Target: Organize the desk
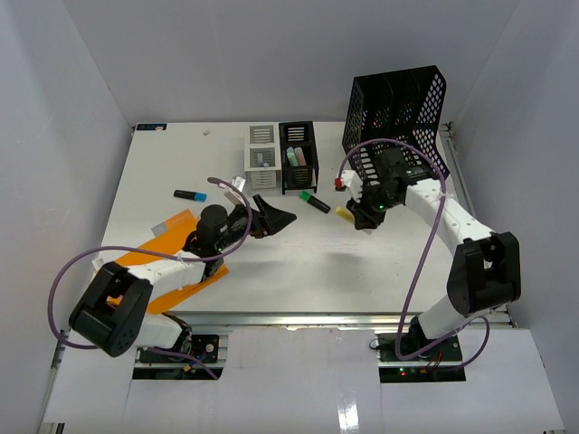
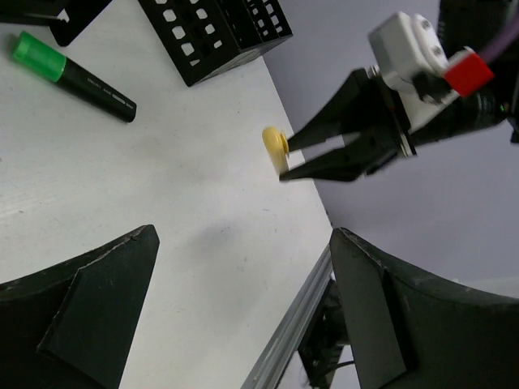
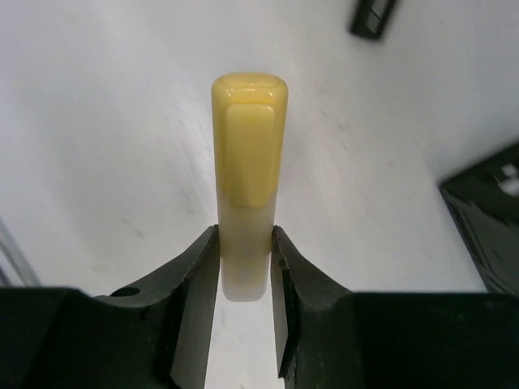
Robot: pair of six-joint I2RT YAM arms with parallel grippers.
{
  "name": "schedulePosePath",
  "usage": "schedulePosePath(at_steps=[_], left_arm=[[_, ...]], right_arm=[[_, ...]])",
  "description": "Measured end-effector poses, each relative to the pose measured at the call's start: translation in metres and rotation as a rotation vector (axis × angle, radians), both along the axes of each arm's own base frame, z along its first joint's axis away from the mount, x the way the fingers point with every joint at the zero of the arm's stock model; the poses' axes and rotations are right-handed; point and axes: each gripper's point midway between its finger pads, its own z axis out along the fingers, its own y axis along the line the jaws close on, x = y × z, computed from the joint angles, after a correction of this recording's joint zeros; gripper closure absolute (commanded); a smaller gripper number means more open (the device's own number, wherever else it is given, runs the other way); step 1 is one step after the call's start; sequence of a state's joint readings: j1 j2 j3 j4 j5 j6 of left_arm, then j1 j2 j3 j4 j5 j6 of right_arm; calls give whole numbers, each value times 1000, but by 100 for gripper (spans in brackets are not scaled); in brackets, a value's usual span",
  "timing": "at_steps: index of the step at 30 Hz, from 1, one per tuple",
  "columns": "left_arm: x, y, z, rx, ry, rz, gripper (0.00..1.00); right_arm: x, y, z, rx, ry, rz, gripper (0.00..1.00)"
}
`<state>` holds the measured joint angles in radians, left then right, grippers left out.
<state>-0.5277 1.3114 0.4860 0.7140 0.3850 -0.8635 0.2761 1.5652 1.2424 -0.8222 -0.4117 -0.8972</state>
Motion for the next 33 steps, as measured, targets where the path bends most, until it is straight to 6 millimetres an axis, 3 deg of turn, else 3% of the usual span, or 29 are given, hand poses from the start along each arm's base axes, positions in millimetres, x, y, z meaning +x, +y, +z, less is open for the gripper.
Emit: schedulePosePath(at_steps=[3,6,11,17,22,28,33], left_arm=[[6,-11,-9,-34,89,22,2],[17,-25,2,-66,107,37,2],[32,-41,24,-118,99,69,2],[41,-55,1,-89,170,101,5],[41,-65,-20,-51,217,110,19],[41,-77,-22,-45,227,99,47],[42,-85,-13,-55,211,91,76]], right_arm=[[-24,44,4,80,49,27,92],[-33,69,7,116,75,25,92],[-29,81,11,150,97,-37,92],[-28,95,23,201,110,-58,92],[-30,107,33,251,121,-43,92],[-32,112,37,279,136,-42,91],[-31,113,37,286,132,-40,76]])
